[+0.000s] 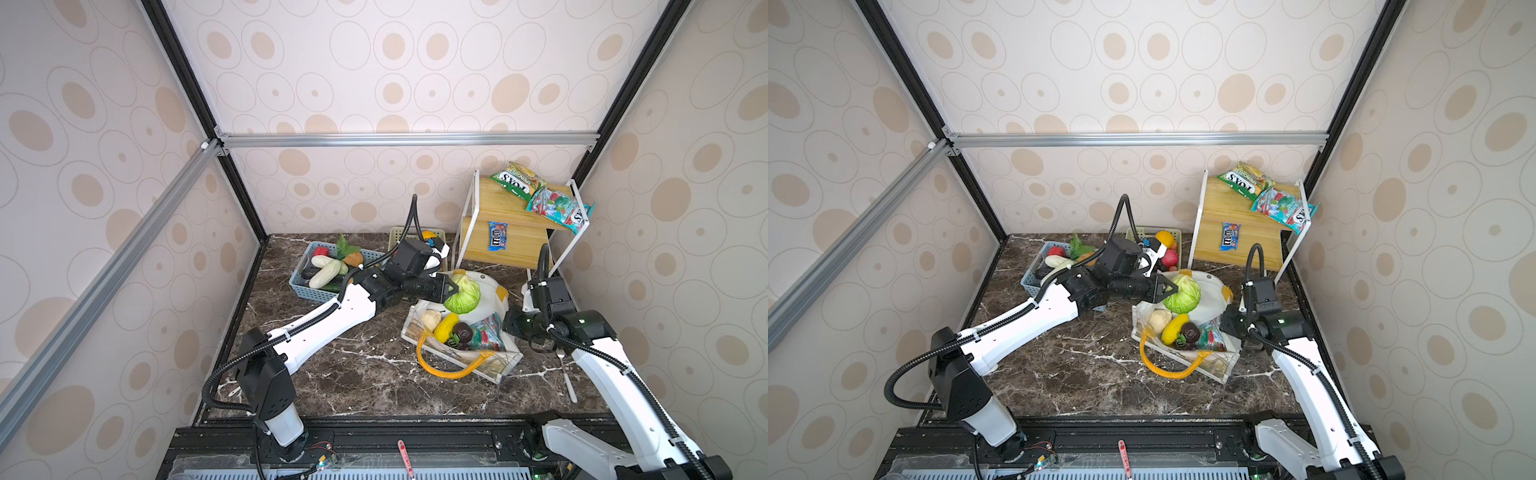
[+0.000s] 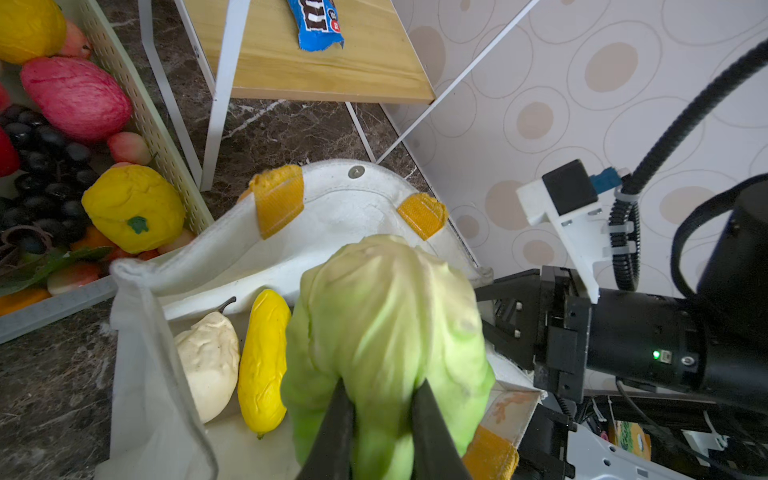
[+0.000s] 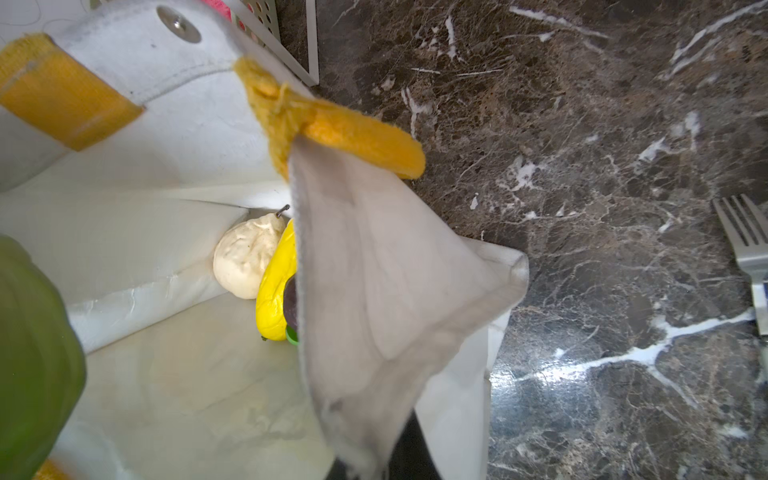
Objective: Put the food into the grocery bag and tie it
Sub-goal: 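Carry the green cabbage over the tote with the left gripper, then lower the green cabbage into the tote beside the plum with the left gripper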
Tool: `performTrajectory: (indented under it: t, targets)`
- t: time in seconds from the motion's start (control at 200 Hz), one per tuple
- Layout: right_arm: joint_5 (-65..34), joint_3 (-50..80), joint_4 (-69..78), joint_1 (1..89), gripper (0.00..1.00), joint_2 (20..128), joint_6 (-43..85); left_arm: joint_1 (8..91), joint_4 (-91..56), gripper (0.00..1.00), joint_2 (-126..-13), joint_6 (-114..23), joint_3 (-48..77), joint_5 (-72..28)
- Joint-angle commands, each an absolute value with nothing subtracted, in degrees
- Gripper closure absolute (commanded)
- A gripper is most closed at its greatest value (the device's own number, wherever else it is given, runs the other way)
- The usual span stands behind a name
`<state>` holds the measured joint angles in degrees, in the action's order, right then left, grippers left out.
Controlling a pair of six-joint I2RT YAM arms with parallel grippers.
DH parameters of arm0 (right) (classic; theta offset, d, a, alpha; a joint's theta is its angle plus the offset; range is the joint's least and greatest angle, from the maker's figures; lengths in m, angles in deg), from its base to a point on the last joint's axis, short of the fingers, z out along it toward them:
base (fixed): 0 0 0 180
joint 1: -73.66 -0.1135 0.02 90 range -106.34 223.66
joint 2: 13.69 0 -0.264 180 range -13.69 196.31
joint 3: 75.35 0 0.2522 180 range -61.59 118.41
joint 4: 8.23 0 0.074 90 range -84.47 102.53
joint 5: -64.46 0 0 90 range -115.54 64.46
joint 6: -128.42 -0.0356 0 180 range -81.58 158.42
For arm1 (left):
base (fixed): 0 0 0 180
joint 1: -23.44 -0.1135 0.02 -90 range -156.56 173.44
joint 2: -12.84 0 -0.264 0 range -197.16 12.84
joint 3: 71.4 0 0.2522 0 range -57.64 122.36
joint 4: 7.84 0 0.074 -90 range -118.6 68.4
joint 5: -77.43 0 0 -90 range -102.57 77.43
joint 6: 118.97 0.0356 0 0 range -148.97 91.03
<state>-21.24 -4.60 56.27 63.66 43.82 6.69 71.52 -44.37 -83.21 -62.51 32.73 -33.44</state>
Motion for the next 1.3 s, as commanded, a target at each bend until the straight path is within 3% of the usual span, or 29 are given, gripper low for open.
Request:
performTrajectory:
  t: [0.0,0.845,1.115,1.29]
  targets:
    - [-21.7,-4.8,59.1,63.7,0.91,43.8,6.1,73.1,-45.7,0.81,-84.7,-59.7,34.3,-31.4]
    - [-21.8,-5.7,59.9,63.6,0.91,41.4,6.2,77.8,-51.9,0.81,-97.7,-54.2,39.8,-18.6]
    - [-21.9,-5.9,60.1,63.7,0.91,41.0,6.2,77.9,-53.4,0.72,-100.7,-54.7,40.7,-16.9]
    - [-21.8,-5.7,59.8,63.6,0.91,41.4,6.2,77.9,-54.5,0.56,-101.1,-54.9,42.1,-16.4]
